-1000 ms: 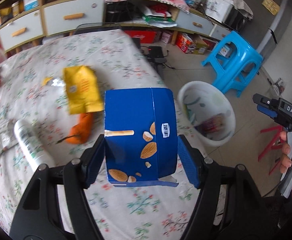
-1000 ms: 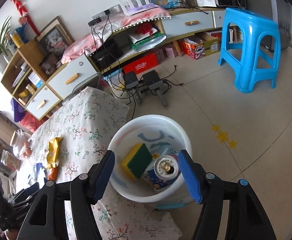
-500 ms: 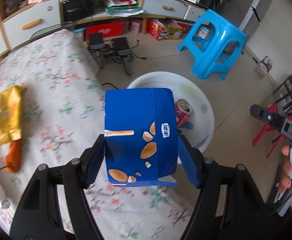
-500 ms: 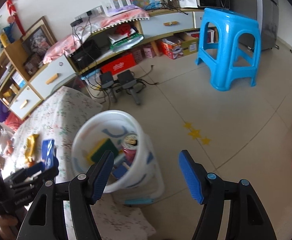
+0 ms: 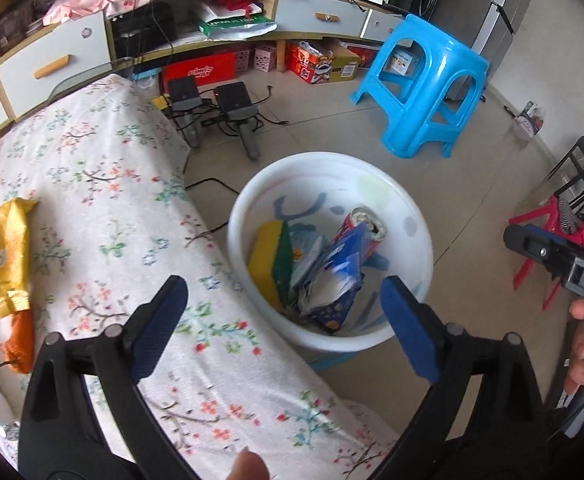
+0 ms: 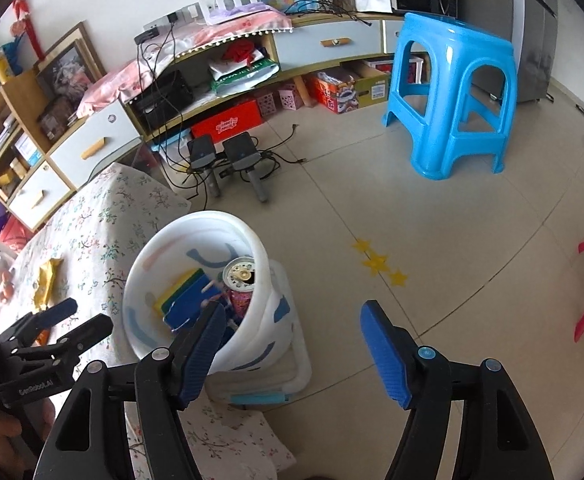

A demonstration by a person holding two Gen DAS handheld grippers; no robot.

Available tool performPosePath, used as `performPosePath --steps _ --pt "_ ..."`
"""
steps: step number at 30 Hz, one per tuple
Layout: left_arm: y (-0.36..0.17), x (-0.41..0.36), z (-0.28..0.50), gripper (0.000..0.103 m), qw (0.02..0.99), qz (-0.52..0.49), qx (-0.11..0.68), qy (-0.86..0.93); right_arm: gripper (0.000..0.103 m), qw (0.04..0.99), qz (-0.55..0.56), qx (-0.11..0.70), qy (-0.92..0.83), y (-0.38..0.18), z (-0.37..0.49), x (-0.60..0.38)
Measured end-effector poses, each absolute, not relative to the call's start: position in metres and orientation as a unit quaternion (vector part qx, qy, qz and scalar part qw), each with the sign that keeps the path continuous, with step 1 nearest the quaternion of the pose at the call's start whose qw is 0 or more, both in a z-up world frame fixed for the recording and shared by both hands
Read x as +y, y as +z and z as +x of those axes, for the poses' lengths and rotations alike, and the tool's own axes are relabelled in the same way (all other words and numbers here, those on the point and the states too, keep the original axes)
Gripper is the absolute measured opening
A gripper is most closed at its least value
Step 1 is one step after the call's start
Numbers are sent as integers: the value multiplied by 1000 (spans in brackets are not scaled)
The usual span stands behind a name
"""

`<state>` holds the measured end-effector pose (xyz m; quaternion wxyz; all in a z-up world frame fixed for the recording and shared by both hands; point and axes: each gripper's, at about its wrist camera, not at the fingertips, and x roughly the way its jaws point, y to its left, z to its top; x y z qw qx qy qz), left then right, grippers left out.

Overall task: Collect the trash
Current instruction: 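Carry the blue box over the bin and release it with the left tool, then reach the left tool to the white bottle and grasp it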

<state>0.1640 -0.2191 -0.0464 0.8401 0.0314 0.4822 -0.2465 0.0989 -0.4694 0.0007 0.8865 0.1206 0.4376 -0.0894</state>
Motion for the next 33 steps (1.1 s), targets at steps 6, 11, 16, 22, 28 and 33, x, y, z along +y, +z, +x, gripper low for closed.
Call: performPosePath --steps 6,11,16,22,28,33 --pt "-37 -192 158 98 846 23 478 -235 76 889 105 439 -81 3 103 -449" --pt "-31 -160 152 99 854 15 477 -207 79 887 95 447 -68 5 105 -427" --pt "-24 -118 141 100 872 23 468 -143 90 888 68 451 -50 8 109 -395" --pt "-24 -63 138 101 868 4 490 -74 103 885 38 463 -36 6 120 -357" --pt "-30 -8 139 101 857 -25 514 -22 103 880 19 475 -4 3 133 -316" --pt "-42 25 142 101 842 -62 536 2 103 874 -6 486 19 -4 144 -280"
